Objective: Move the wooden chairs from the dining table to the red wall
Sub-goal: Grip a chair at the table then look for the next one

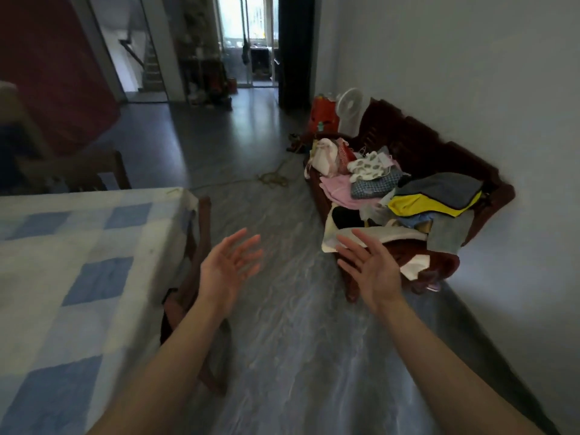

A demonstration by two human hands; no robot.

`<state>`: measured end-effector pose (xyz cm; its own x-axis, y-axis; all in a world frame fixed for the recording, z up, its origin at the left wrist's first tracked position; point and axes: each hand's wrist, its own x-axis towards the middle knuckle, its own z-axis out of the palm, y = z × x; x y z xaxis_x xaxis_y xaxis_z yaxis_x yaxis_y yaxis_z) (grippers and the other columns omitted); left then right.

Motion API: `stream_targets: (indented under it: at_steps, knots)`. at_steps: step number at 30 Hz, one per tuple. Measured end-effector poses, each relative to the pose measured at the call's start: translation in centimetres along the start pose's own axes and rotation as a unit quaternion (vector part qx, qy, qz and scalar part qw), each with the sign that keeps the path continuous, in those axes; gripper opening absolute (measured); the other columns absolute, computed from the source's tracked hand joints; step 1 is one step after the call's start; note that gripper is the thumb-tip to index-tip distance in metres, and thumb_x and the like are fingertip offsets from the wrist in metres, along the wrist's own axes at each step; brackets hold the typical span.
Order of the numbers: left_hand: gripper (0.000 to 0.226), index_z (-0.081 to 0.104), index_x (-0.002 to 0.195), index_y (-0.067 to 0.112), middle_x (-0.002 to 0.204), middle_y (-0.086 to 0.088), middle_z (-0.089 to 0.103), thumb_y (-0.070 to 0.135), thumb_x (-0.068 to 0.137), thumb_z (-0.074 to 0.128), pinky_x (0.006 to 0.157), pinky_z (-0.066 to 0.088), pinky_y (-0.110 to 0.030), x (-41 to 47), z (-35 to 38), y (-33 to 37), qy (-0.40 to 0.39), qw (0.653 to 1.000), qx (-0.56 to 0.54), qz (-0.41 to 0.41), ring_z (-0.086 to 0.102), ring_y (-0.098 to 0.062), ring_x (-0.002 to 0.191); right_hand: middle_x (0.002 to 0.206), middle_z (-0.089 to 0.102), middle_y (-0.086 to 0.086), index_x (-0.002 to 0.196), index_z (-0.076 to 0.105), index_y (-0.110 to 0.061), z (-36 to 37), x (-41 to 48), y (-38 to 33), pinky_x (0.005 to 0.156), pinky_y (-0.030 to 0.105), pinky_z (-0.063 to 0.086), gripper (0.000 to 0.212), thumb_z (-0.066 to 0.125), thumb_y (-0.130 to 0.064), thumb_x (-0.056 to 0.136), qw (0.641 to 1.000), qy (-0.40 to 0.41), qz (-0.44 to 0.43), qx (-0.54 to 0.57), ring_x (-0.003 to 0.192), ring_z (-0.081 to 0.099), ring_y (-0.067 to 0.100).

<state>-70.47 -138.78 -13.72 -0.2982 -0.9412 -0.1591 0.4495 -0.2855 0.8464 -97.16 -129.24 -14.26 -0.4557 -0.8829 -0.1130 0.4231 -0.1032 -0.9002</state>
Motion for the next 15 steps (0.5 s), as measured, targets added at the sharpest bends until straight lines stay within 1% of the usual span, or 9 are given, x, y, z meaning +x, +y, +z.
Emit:
stream_targets:
  at_steps: [2,5,8,11,13,15]
  knots:
    - [0.040,0.066,0.126,0.022,0.128,-0.008,0.074,0.037,0.103,0.037,0.086,0.050,-0.040,2.7,1.2,-0.1,0.044,0.999,0.007,0.023,0.073,-0.023,0.100,0.130,0.072,0.012,0.143,0.056,-0.013,-0.1,5.3,-0.5,0.106,0.046,0.044,0.049,0.032,-0.034,0.106,0.999,-0.039,0.024,-0.012,0.124,0.065,0.030]
    - [0.041,0.064,0.129,0.022,0.130,-0.007,0.073,0.038,0.104,0.036,0.088,0.048,-0.042,5.5,2.1,-0.1,0.094,0.994,0.004,0.049,0.073,-0.022,0.100,0.133,0.070,0.011,0.134,0.062,-0.020,0.2,11.6,-1.5,0.104,0.044,0.046,0.044,0.033,-0.039,0.107,0.994,-0.091,0.059,-0.020,0.125,0.065,0.027]
    - [0.045,0.060,0.137,0.019,0.131,-0.006,0.073,0.036,0.104,0.035,0.094,0.048,-0.043,7.8,2.6,-0.1,0.153,0.985,0.011,0.073,0.071,-0.026,0.107,0.134,0.070,0.008,0.131,0.064,-0.022,1.6,17.7,-2.3,0.106,0.045,0.046,0.041,0.032,-0.038,0.109,0.985,-0.145,0.078,-0.046,0.120,0.068,0.023]
    - [0.042,0.064,0.133,0.021,0.130,-0.003,0.073,0.034,0.106,0.035,0.100,0.046,-0.046,9.3,1.9,0.1,0.218,0.970,0.018,0.103,0.069,-0.029,0.111,0.133,0.070,0.004,0.131,0.064,-0.023,3.9,23.0,-1.5,0.105,0.043,0.047,0.043,0.031,-0.040,0.109,0.972,-0.203,0.097,-0.071,0.120,0.069,0.020]
    - [0.040,0.066,0.129,0.022,0.127,-0.003,0.074,0.035,0.107,0.035,0.099,0.047,-0.046,10.2,0.9,0.1,0.261,0.957,0.014,0.124,0.069,-0.029,0.110,0.134,0.070,0.005,0.134,0.062,-0.021,5.9,26.0,-0.1,0.104,0.043,0.047,0.044,0.032,-0.040,0.109,0.960,-0.239,0.113,-0.088,0.123,0.067,0.022]
    - [0.041,0.066,0.129,0.022,0.129,-0.004,0.073,0.034,0.107,0.034,0.096,0.047,-0.044,11.0,-0.3,0.0,0.296,0.944,0.012,0.144,0.069,-0.028,0.108,0.133,0.071,0.006,0.137,0.061,-0.020,8.2,28.4,1.7,0.103,0.043,0.048,0.044,0.033,-0.039,0.109,0.948,-0.269,0.132,-0.105,0.123,0.067,0.023]
